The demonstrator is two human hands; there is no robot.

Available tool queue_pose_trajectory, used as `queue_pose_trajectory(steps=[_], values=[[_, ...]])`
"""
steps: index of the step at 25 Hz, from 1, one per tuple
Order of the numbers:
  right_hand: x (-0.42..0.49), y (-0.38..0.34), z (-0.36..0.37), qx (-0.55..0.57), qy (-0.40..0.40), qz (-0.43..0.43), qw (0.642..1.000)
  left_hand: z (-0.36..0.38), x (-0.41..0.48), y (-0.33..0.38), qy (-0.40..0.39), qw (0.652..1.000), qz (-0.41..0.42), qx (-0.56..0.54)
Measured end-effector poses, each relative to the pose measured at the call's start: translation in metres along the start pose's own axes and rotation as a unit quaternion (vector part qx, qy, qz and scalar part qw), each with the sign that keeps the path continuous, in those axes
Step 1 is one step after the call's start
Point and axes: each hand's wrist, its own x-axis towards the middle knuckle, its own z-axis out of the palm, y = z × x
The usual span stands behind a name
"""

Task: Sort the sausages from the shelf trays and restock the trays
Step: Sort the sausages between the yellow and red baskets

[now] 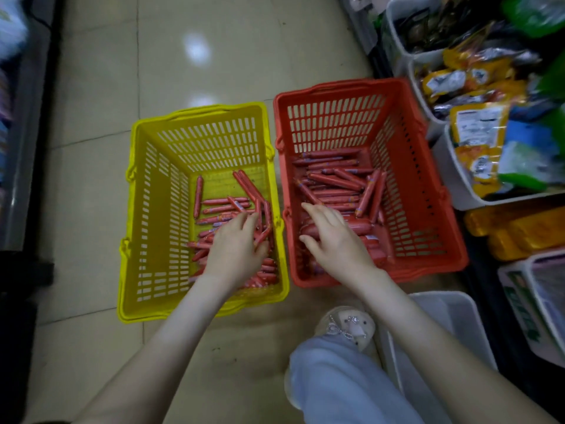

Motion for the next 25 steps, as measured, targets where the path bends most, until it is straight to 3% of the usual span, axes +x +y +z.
queue_pose_trajectory(steps=[2, 4, 9, 14, 16, 19, 22, 25], values=[[-0.030, 0.005, -0.034, -0.036, 0.054, 0.015, 0.998, -0.020, 0.002, 0.055, 0.080, 0.992, 0.097, -0.022], [-0.071, 0.013, -0.073, -0.058, 0.096, 0.053, 0.992, -0.036, -0.005, 0.118, 0.091, 0.978, 0.184, -0.050], [-0.254, 0.031, -0.156, -0.085, 0.203, 0.234, 0.947, -0.030, -0.085, 0.286, 0.023, 0.915, 0.397, -0.065], [-0.502, -0.001, -0.189, -0.098, 0.263, 0.436, 0.855, -0.002, -0.259, 0.436, -0.040, 0.810, 0.581, -0.070], [-0.603, -0.026, -0.184, -0.097, 0.288, 0.505, 0.808, 0.021, -0.343, 0.478, -0.078, 0.758, 0.644, -0.069], [-0.762, -0.070, -0.146, -0.098, 0.359, 0.619, 0.692, 0.063, -0.477, 0.519, -0.126, 0.662, 0.739, -0.028], [-0.889, -0.109, -0.066, -0.063, 0.405, 0.713, 0.569, 0.116, -0.599, 0.536, -0.170, 0.561, 0.809, 0.026], [-0.963, -0.127, 0.033, -0.021, 0.404, 0.775, 0.485, 0.180, -0.691, 0.539, -0.201, 0.478, 0.851, 0.083]])
